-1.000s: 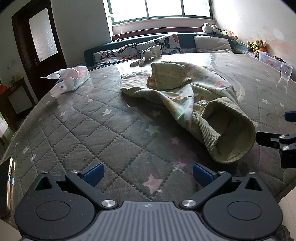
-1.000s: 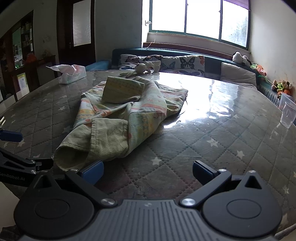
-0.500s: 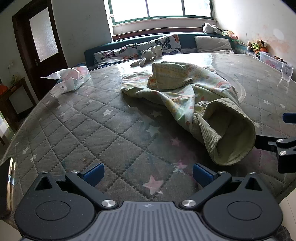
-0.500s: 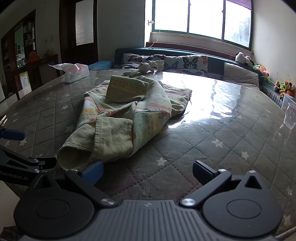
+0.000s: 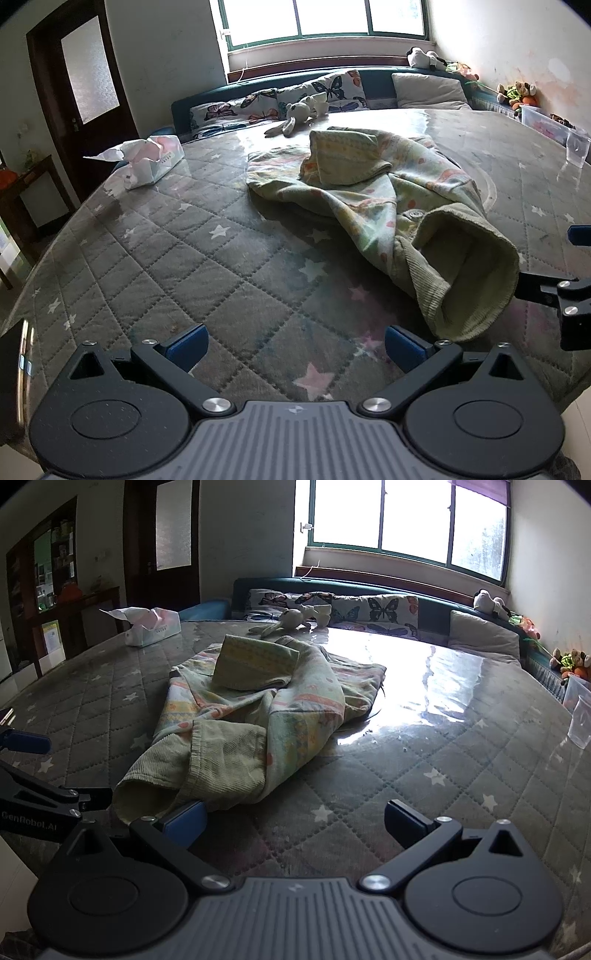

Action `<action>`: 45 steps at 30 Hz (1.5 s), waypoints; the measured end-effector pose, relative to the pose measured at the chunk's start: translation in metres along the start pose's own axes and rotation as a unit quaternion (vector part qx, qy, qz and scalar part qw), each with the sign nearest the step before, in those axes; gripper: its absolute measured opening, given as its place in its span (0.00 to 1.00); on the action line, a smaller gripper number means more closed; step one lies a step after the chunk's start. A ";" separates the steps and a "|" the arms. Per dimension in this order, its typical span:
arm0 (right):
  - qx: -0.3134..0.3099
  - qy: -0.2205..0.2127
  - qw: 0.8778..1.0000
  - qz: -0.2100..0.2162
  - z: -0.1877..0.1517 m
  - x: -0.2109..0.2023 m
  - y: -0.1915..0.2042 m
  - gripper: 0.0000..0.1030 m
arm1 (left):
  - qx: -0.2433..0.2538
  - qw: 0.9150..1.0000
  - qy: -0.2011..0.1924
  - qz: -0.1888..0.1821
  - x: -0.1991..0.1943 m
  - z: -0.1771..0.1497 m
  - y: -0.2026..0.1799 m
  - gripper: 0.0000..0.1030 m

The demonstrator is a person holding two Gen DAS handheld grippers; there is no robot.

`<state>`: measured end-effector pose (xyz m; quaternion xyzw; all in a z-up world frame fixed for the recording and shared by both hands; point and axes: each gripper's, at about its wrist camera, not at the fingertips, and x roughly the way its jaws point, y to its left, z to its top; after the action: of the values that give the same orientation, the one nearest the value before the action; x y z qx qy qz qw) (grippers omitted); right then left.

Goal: Fold clothes

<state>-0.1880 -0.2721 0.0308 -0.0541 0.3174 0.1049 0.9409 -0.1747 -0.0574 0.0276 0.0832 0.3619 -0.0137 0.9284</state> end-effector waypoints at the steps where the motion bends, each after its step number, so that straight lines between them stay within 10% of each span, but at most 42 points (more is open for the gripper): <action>1: -0.002 -0.001 1.000 0.000 0.001 0.000 0.000 1.00 | -0.002 1.000 -0.001 0.000 0.000 0.001 0.002 1.00; 16: -0.021 -0.030 0.999 0.032 0.035 -0.006 -0.006 1.00 | -0.017 0.999 -0.040 0.003 0.005 0.046 0.022 1.00; 39: 0.021 0.008 0.999 0.023 0.128 0.115 -0.064 0.79 | -0.017 0.998 -0.033 -0.054 0.127 0.155 0.005 0.80; 45: 0.022 0.019 0.999 0.032 0.146 0.146 -0.069 0.70 | -0.017 0.996 -0.006 -0.087 0.159 0.160 0.002 0.27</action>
<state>0.0272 -0.2903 0.0600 -0.0247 0.3388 0.1266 0.9320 0.0495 -0.0762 0.0365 0.0354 0.3623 -0.0884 0.9272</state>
